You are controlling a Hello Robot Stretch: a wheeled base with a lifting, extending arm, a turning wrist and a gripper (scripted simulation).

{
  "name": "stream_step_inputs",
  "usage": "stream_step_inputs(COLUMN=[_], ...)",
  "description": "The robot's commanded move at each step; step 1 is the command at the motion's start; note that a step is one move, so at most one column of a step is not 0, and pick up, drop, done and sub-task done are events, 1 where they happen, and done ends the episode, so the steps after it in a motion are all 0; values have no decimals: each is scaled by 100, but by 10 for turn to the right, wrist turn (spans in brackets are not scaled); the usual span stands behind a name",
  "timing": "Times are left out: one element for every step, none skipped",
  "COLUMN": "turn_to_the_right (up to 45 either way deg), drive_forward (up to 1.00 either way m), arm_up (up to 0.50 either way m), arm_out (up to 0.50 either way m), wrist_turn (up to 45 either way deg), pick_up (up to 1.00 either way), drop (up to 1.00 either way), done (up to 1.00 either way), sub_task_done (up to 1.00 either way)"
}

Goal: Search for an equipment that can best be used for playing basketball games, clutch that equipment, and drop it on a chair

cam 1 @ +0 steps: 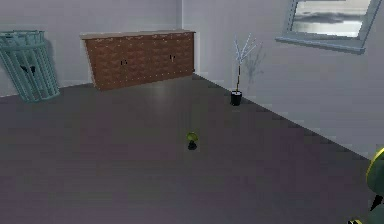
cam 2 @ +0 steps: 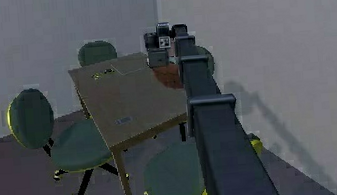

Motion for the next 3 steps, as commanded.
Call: stream_step_inputs(turn_to_the_right=[0,0,0], drive_forward=[0,0,0], arm_up=[0,-38,-50], arm_out=[0,0,0], wrist_turn=[90,0,0], pick_up=[0,0,0], drop=[0,0,0], done=[0,0,0], sub_task_done=[0,0,0])
